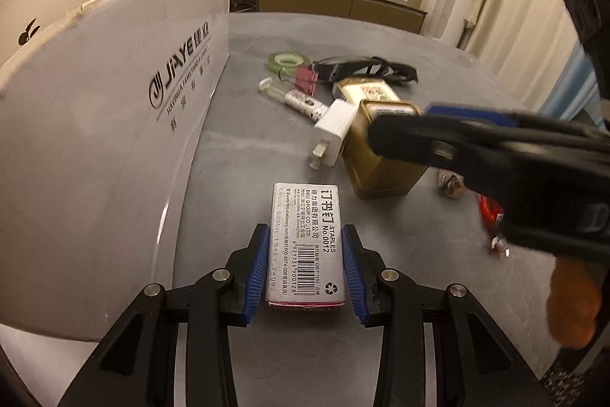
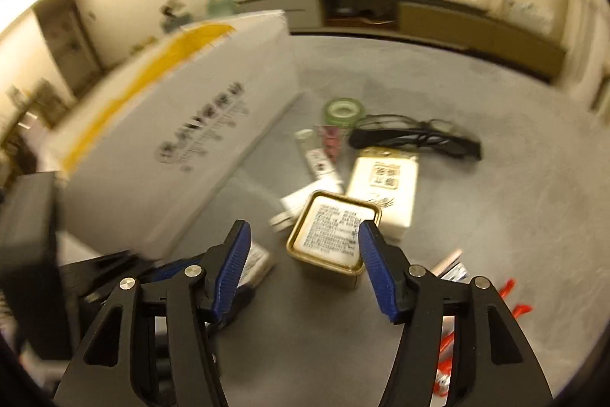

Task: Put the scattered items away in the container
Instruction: 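Grasp the white staples box with the left tool while the right tool grasps the gold tin, then lift and carry the staples box and gold tin over the white box with both tools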

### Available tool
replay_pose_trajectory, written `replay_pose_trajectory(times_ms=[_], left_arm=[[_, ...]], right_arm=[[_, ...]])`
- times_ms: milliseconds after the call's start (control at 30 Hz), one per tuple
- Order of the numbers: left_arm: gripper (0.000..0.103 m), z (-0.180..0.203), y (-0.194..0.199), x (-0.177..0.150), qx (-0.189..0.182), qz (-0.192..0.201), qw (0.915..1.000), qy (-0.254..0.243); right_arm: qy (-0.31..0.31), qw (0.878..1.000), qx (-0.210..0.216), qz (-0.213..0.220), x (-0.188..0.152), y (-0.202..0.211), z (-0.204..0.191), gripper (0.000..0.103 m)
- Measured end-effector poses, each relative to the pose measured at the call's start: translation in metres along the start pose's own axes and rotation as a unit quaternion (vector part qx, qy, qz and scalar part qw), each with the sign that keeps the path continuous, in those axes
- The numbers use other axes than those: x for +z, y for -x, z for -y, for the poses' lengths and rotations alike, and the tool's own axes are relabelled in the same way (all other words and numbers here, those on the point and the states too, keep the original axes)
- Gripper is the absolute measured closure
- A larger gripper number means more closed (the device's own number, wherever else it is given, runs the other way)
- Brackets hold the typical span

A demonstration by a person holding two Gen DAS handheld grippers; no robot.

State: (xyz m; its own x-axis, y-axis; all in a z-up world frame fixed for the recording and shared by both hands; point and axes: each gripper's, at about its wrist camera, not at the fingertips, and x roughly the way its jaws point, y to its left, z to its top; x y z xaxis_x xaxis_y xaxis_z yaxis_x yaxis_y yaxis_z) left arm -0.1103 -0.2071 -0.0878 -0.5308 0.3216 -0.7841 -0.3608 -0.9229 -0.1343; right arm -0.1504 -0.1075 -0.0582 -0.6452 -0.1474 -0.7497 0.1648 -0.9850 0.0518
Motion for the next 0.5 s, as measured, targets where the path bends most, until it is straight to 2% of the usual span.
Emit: replay_pose_trajectory(times_ms=[167, 267, 500], left_arm=[[0.064, 0.002, 0.000, -0.001, 0.003, 0.001, 1.0000, -0.002], [0.063, 0.003, 0.000, 0.000, -0.006, -0.003, 1.0000, 0.002], [0.054, 0.001, 0.003, -0.001, -0.005, -0.004, 1.0000, 0.005]], right_arm=[[0.011, 0.998, -0.068, 0.004, -0.006, 0.003, 0.012, 0.041], [-0.028, 0.998, -0.050, 0.002, -0.007, 0.007, 0.032, 0.041], [-0.049, 0.998, -0.027, -0.001, -0.007, 0.012, 0.046, 0.040]])
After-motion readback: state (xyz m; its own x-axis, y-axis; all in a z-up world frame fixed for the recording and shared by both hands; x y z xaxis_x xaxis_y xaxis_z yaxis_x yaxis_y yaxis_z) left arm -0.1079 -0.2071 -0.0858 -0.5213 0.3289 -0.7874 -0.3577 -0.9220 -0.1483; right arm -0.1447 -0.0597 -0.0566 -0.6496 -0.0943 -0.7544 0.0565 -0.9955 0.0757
